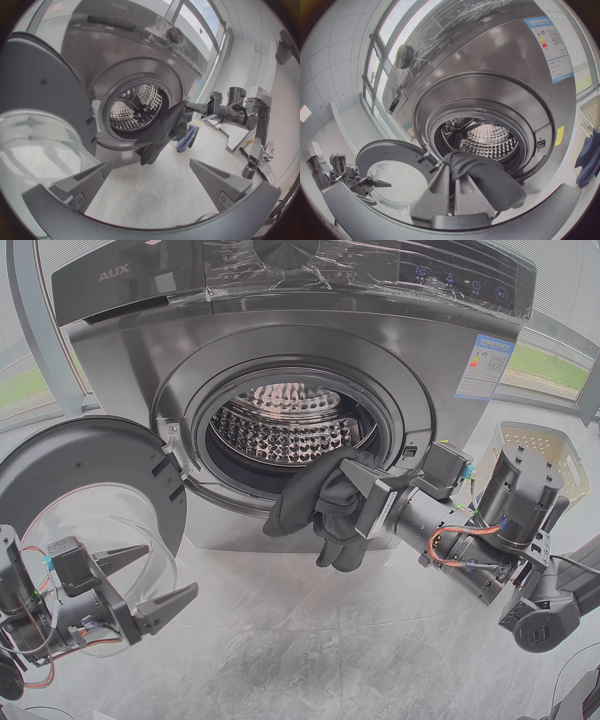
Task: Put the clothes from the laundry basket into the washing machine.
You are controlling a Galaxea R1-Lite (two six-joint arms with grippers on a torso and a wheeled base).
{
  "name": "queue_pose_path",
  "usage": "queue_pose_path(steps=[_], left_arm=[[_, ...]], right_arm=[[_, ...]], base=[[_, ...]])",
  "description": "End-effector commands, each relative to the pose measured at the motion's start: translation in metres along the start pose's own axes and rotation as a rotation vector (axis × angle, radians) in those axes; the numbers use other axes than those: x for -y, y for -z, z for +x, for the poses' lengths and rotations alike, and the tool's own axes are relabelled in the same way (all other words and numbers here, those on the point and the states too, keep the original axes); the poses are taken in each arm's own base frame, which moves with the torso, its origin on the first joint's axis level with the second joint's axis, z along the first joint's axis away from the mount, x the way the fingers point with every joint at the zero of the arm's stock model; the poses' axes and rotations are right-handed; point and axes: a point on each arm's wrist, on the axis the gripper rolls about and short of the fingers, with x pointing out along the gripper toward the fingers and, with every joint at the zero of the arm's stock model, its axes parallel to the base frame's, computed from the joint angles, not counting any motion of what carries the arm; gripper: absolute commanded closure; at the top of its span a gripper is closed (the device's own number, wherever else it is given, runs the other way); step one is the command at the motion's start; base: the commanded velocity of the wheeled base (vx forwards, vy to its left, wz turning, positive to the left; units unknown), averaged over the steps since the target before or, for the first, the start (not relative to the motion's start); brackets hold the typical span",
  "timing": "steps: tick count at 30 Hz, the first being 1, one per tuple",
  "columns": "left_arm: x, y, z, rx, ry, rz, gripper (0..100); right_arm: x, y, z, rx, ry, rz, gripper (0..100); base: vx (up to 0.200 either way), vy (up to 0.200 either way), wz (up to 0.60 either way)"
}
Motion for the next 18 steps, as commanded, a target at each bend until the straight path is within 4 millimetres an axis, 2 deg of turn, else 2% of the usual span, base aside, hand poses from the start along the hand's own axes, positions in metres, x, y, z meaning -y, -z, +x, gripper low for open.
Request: queue_pose_path(steps=[1, 9, 18], left_arm=[[-0.001, 0.006, 0.039, -0.096, 0.041, -0.019, 0], [0.0, 0.015, 0.071, -0.143, 0.074, -0.021, 0], [-0.006, 0.027, 0.105, -0.105, 0.057, -0.01, 0]], right_arm=[[0.0, 0.0, 0.0, 0.003, -0.001, 0.004, 100], [-0.005, -0.001, -0.002, 0.005, -0.01, 0.009, 100], [-0.004, -0.002, -0.004, 0.007, -0.007, 0.009, 100]], base=[[0.0, 0.0, 0.0], [0.0, 0.0, 0.0], [0.0, 0.0, 0.0]])
